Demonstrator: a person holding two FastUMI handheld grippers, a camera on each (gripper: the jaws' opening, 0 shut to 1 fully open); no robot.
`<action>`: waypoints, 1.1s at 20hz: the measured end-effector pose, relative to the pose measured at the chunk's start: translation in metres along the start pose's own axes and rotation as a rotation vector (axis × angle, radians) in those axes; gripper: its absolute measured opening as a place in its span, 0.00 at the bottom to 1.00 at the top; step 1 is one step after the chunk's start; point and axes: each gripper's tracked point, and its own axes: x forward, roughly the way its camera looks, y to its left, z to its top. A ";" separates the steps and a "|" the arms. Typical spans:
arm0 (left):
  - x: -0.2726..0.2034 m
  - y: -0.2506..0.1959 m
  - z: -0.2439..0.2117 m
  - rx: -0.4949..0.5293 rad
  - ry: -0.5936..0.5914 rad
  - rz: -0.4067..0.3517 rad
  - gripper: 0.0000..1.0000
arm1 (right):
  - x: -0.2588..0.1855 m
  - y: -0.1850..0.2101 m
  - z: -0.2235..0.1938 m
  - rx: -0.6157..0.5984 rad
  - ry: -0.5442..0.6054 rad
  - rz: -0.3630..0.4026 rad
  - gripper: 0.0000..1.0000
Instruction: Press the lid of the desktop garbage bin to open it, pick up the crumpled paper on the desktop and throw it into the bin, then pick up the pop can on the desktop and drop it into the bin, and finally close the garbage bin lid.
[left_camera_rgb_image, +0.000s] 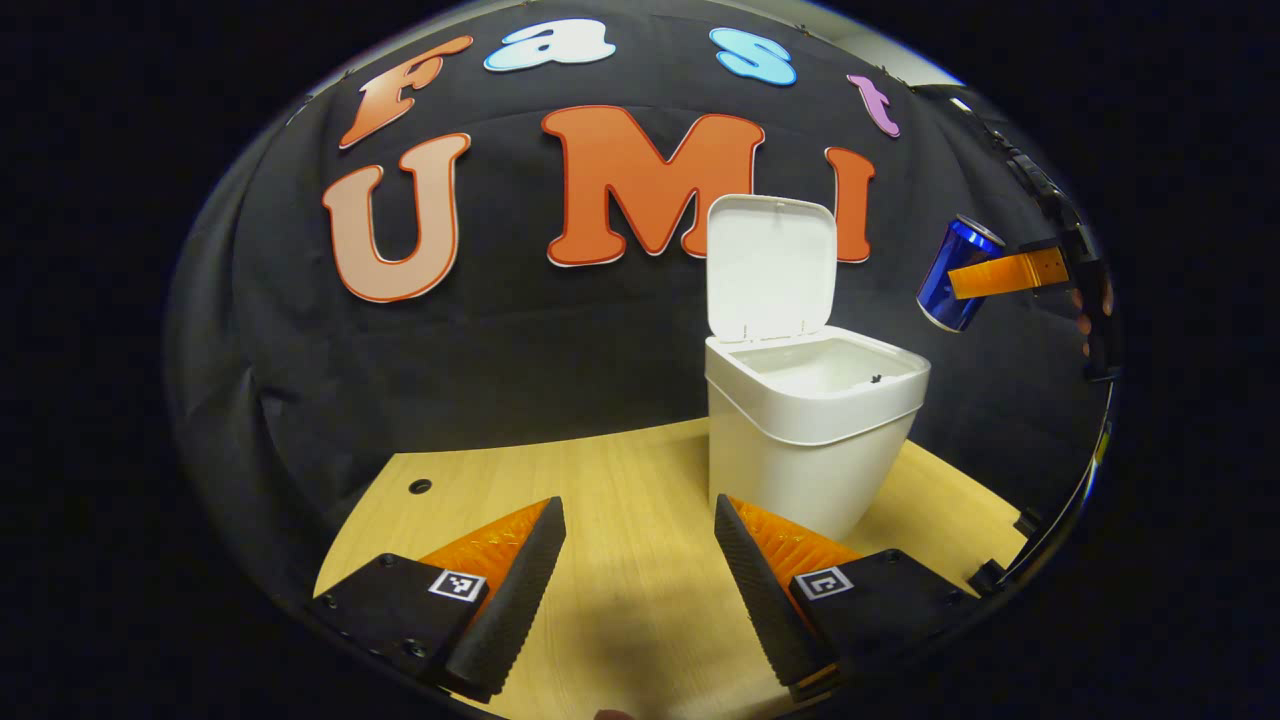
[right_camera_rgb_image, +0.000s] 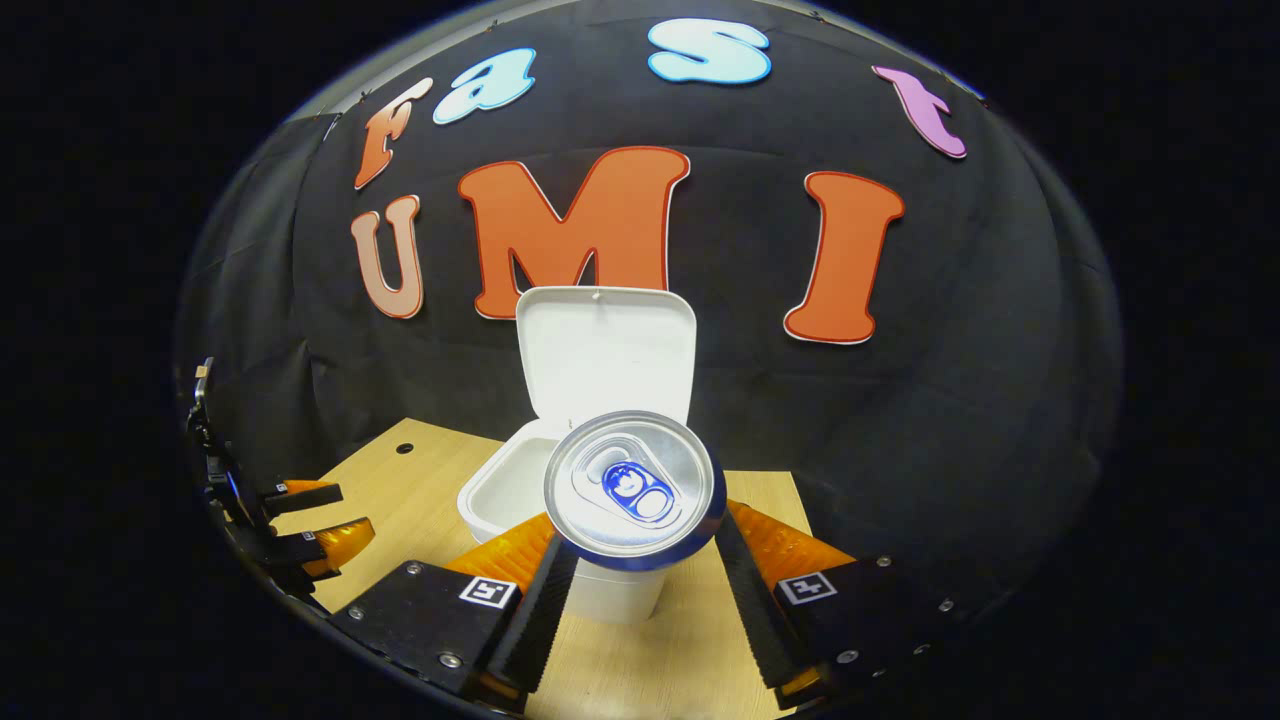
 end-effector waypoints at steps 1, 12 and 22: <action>-0.001 0.003 -0.002 -0.005 0.002 0.014 0.96 | 0.006 0.002 0.000 -0.005 0.010 0.009 0.80; -0.027 0.052 -0.022 -0.073 0.043 0.244 0.96 | 0.059 0.030 -0.014 -0.030 0.106 0.096 0.80; -0.064 0.085 -0.040 -0.120 0.071 0.409 0.96 | 0.091 0.050 -0.036 -0.024 0.187 0.149 0.80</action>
